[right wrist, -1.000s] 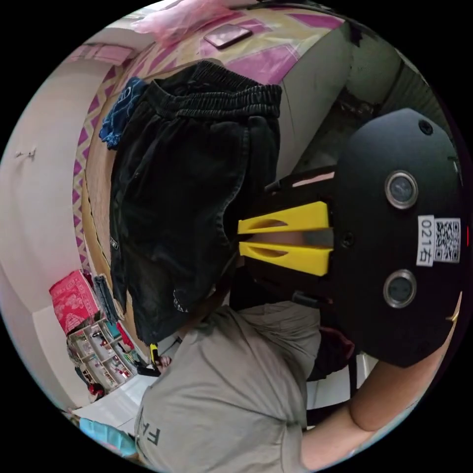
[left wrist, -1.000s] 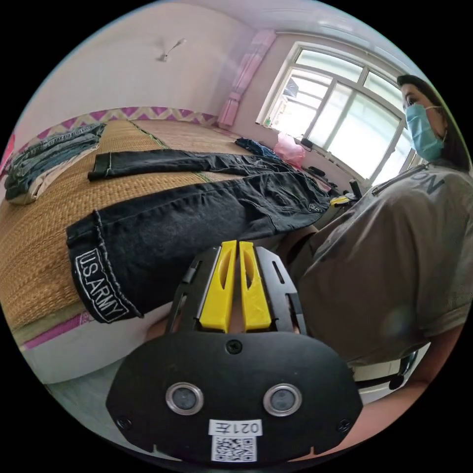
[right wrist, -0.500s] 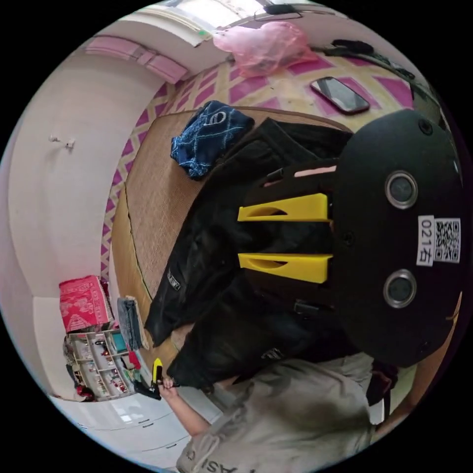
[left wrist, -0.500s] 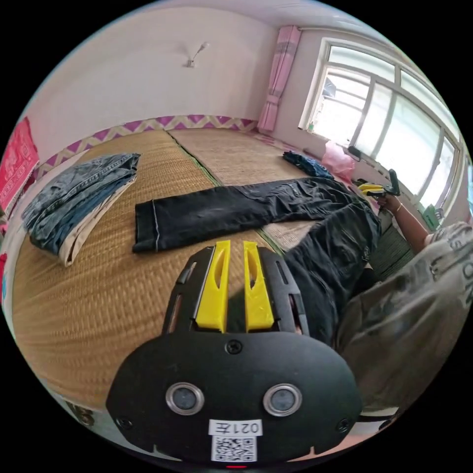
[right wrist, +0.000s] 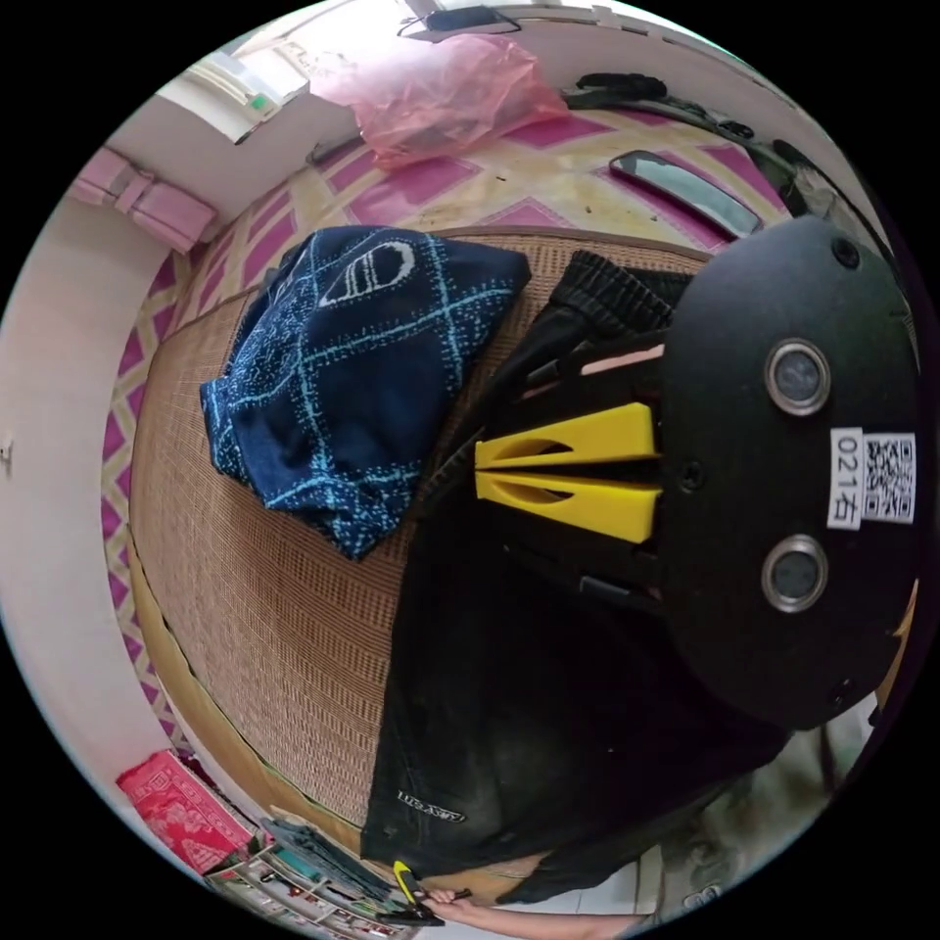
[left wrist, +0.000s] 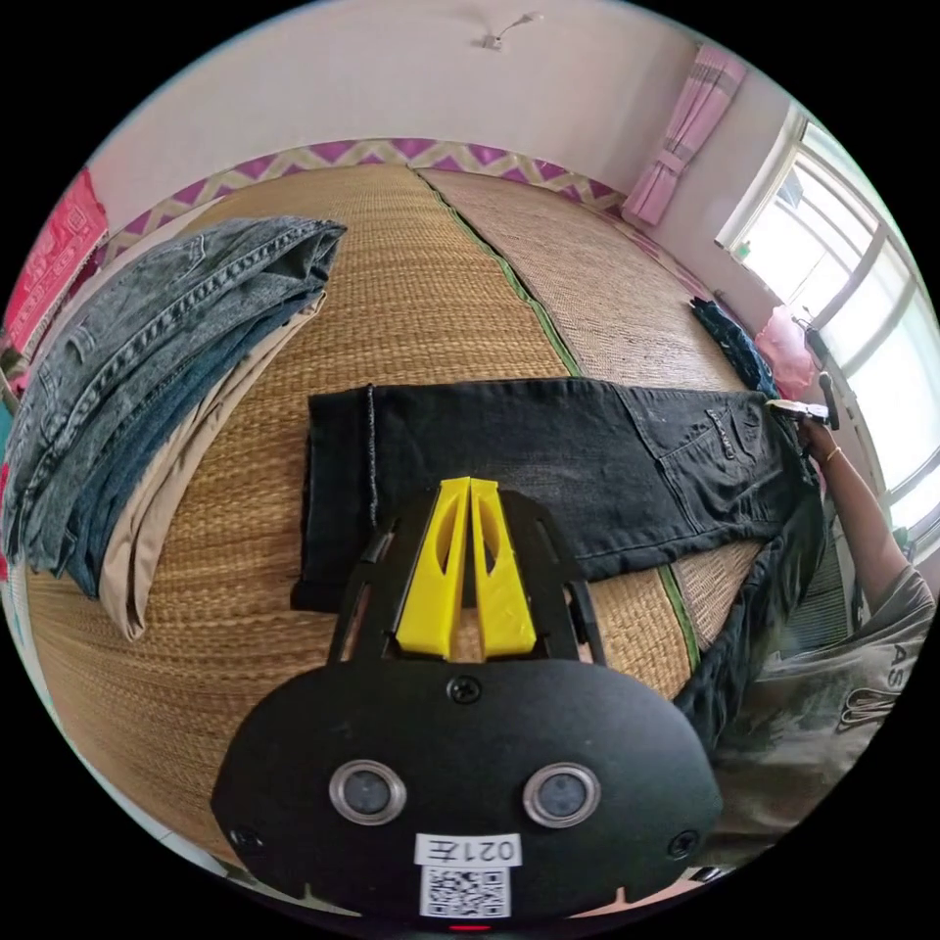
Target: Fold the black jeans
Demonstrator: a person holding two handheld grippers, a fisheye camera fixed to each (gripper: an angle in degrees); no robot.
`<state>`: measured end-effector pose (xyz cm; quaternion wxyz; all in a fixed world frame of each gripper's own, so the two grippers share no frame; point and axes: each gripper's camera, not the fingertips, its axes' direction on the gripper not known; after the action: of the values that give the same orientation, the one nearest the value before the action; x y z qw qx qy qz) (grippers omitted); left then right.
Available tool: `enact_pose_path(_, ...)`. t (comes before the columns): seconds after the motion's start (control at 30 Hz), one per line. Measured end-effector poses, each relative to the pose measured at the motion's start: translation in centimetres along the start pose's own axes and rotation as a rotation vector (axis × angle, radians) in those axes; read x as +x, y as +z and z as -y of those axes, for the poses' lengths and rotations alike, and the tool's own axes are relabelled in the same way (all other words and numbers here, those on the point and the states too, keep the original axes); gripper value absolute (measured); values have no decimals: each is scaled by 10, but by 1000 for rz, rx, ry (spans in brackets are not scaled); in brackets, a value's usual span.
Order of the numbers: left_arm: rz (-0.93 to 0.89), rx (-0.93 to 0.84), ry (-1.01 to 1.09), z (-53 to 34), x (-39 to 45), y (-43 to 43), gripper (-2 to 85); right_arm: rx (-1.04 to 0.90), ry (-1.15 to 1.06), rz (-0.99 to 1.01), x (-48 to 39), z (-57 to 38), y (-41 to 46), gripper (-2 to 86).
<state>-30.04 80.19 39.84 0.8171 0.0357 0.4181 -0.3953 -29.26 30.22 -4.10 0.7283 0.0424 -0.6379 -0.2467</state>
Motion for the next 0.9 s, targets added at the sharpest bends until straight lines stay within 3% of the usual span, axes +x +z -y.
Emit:
enact_pose_path(0.3,30,12,-44,7,-8,1,-9,-49,-89,-197,-37,43,8,-9)
enact_pose_path(0.37,87,34,-18,-4,-7,-12,-8,21,-37,-146,-25,28,-21,-8)
enact_pose_path(0.47,-11,84,64,-28,-5,-41,-4,-7,18,-36,9,-10,-55,-7)
enact_pose_path(0.6,-52,76,155,-43,14,-48,15,-196,23,47,36,-51,-26,-7)
enact_pose_path(0.73,34,-58,171,-38,27,-13,-1,-120,184,101,65,-53,-2,-9)
enact_pose_path(0.9,27,-30,89,-45,23,-17,-9,-155,148,-137,58,-25,12,-9)
